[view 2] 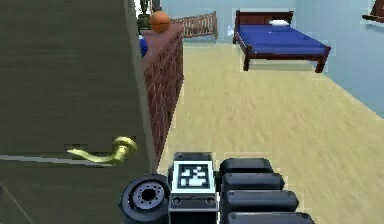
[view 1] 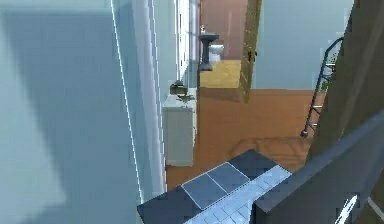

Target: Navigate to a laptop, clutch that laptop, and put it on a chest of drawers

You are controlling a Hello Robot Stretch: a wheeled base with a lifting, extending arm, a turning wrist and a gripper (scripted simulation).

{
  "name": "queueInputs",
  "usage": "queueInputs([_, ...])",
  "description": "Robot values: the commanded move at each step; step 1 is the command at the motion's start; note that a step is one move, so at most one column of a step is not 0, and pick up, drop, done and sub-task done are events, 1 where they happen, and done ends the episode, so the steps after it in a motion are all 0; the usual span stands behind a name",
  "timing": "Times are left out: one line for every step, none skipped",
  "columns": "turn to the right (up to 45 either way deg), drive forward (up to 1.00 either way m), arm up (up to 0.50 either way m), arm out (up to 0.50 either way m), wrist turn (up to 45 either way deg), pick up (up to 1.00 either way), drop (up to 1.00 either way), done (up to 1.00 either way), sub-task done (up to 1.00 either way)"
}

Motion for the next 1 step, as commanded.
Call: queueInputs([0.0, 0.45, 0.00, 0.00, 0.0, 0.00, 0.00, 0.00, 0.00])
